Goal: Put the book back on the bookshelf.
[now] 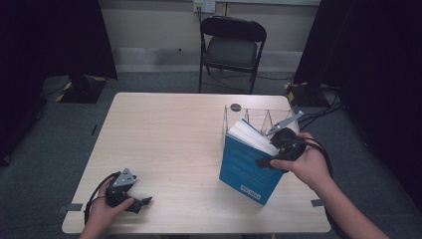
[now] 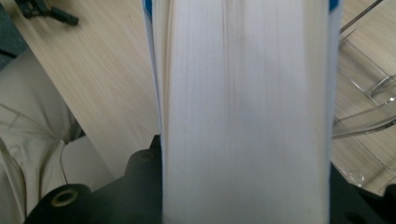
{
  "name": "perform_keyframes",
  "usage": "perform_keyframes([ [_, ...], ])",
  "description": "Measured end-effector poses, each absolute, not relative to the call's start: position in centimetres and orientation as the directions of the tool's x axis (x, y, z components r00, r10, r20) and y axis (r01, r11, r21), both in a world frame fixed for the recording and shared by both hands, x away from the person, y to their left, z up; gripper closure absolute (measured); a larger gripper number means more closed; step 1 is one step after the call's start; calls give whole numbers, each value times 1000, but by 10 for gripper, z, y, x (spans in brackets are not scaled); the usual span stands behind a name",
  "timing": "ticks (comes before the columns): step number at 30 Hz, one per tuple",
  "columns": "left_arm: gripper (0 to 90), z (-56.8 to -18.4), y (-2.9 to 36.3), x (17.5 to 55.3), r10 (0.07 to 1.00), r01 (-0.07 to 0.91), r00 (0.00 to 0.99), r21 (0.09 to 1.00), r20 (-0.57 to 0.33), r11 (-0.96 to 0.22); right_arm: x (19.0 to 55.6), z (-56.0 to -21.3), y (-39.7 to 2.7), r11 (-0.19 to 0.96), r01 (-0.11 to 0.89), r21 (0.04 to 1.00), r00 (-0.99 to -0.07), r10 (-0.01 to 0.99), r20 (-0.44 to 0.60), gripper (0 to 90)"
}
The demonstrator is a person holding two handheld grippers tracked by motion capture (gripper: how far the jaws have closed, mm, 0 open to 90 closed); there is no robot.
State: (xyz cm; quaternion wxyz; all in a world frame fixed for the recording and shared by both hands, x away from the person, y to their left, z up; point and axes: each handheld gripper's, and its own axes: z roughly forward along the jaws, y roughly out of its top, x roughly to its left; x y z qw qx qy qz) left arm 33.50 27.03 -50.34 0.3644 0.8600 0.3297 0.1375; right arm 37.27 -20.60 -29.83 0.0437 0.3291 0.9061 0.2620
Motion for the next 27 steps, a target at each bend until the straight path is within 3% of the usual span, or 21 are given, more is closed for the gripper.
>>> perform_keyframes([
  [8, 0, -503, 270, 335, 667, 466, 745, 717, -3, -518, 372, -297, -203, 666, 572, 478, -784, 616, 79, 608],
  [19, 0, -503, 270, 335, 666, 466, 746, 716, -2, -519, 380, -290, -187, 734, 588, 340, -789, 613, 40, 598],
  [26, 0, -503, 270, 335, 666, 466, 746, 716, -2, -520, 387, -294, -182, 748, 588, 309, -796, 603, 55, 582],
  [27, 0, -503, 270, 335, 667, 466, 745, 717, -3, -517, 389, -298, -178, 765, 585, 269, -801, 596, 46, 576],
])
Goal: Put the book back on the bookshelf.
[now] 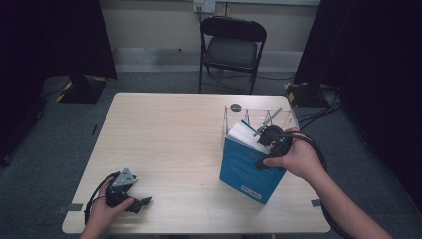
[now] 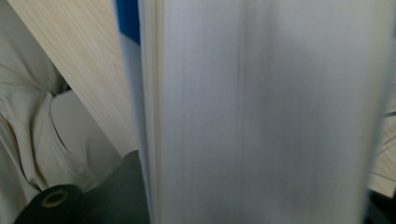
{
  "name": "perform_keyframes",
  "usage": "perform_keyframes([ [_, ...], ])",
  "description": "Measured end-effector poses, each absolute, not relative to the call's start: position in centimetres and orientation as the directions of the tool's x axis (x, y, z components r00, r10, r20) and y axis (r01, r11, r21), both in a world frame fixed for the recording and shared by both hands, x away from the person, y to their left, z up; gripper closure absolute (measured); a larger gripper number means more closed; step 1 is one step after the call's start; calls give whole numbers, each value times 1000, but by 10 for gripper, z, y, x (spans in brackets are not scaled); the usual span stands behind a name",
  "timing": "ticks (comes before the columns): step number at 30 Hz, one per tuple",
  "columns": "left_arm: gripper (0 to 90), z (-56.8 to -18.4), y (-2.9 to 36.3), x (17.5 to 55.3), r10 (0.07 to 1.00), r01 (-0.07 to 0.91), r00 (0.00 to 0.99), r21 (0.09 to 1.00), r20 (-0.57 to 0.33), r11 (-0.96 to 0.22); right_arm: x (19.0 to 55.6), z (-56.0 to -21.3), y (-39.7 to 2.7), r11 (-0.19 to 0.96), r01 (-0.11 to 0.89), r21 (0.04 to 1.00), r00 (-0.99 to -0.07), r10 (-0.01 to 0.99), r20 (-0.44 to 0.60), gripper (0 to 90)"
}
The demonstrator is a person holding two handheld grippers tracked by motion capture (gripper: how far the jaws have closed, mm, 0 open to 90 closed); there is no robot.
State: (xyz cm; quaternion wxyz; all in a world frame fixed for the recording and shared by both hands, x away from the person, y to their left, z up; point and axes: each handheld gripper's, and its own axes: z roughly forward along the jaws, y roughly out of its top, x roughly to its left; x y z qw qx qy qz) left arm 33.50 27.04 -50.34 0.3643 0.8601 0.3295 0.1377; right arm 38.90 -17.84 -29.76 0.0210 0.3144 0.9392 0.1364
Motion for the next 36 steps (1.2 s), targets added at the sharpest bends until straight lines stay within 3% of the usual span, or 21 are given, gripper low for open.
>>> perform_keyframes([
  [10, 0, -503, 270, 335, 666, 466, 746, 716, -2, -520, 392, -300, -181, 741, 615, 270, -779, 625, 56, 554],
  [21, 0, -503, 270, 335, 667, 467, 745, 717, -4, -517, 391, -299, -181, 742, 615, 266, -781, 620, 74, 608],
  [36, 0, -504, 270, 335, 668, 471, 744, 718, -10, -513, 376, -283, -201, 721, 642, 260, -759, 645, 88, 616],
])
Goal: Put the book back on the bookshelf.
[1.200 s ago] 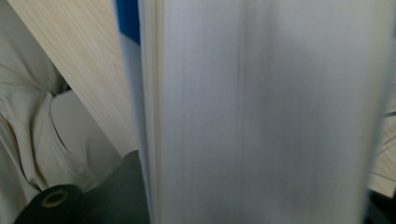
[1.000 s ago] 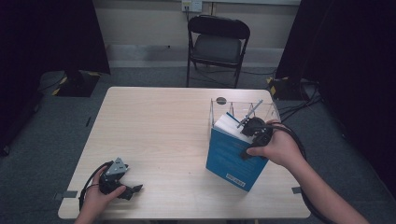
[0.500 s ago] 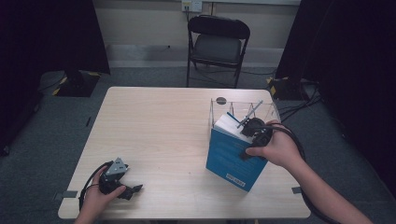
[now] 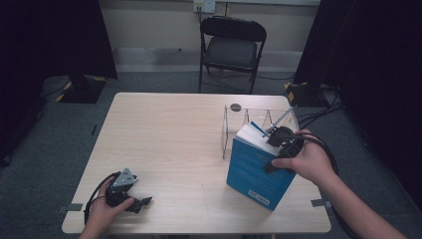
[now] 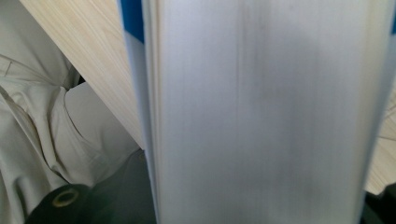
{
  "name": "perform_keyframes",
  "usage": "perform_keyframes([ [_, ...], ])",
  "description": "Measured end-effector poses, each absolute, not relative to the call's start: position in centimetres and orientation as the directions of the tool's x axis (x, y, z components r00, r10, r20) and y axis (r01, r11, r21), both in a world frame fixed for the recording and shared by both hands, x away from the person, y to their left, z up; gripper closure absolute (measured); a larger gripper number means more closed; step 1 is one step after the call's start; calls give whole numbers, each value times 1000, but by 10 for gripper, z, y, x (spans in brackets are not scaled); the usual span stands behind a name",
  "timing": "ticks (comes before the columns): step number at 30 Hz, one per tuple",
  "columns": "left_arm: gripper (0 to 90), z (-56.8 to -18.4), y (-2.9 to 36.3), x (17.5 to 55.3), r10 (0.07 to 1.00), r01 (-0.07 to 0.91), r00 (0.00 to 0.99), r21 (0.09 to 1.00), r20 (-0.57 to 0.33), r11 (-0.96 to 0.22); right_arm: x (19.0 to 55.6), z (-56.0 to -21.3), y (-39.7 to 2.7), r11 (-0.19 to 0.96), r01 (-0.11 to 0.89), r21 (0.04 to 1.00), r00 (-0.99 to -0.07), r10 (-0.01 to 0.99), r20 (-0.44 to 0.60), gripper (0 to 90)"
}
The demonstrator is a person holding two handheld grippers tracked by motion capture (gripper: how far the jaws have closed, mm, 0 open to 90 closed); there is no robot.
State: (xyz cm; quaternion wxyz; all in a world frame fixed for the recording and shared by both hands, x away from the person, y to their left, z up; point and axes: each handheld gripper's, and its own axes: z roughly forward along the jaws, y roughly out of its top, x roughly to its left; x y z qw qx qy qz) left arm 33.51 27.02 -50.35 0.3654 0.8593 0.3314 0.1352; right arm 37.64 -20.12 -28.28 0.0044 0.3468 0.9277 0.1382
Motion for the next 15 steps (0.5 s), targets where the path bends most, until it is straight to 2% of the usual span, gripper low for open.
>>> perform_keyframes([
  [15, 0, -504, 270, 335, 668, 471, 744, 718, -11, -513, 369, -273, -241, 645, 716, 267, -686, 722, 95, 617],
])
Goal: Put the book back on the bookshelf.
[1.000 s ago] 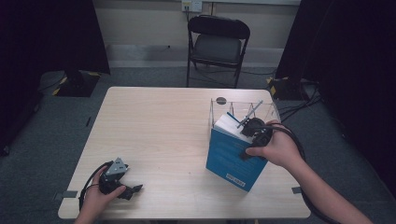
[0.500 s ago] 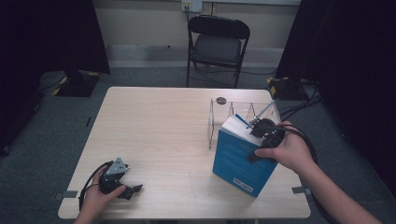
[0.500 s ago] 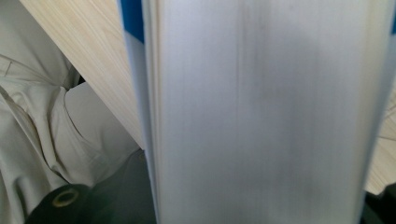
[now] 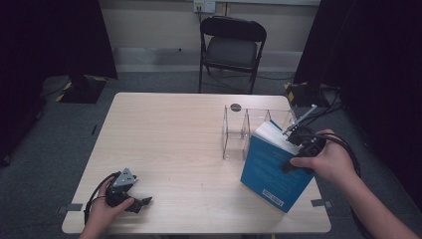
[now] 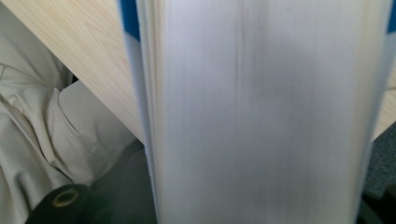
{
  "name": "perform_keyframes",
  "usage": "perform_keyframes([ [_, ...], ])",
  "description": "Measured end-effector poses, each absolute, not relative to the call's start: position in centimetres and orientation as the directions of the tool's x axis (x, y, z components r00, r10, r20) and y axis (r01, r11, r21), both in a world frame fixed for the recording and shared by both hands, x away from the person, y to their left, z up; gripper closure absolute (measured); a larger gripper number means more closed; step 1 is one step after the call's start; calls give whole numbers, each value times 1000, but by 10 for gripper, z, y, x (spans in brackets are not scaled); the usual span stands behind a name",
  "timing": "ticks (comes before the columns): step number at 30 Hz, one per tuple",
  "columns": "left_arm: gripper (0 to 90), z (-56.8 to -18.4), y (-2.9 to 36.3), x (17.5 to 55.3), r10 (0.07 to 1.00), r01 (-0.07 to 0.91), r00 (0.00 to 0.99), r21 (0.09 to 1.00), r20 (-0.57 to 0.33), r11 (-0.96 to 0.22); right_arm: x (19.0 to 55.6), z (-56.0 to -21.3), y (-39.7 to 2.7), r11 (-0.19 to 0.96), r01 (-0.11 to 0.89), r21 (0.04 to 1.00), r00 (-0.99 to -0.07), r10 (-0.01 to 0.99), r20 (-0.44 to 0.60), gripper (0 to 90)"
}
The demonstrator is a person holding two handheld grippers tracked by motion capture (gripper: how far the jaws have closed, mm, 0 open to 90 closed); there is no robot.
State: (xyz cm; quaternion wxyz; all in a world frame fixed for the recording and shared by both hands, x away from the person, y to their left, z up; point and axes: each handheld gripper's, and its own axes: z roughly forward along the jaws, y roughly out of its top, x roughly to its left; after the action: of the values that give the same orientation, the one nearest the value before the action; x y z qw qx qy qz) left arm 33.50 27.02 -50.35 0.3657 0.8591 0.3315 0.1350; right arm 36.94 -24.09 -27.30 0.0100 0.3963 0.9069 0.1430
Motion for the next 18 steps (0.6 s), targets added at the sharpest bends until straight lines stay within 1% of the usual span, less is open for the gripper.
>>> perform_keyframes([
  [10, 0, -503, 271, 335, 665, 465, 747, 717, -2, -520, 368, -268, -266, 586, 762, 275, -629, 771, 101, 617],
  [14, 0, -504, 270, 335, 668, 470, 744, 718, -10, -513, 367, -268, -275, 577, 771, 270, -613, 786, 72, 617],
  [18, 0, -504, 270, 335, 668, 471, 744, 718, -10, -513, 367, -268, -286, 549, 792, 267, -587, 805, 89, 617],
])
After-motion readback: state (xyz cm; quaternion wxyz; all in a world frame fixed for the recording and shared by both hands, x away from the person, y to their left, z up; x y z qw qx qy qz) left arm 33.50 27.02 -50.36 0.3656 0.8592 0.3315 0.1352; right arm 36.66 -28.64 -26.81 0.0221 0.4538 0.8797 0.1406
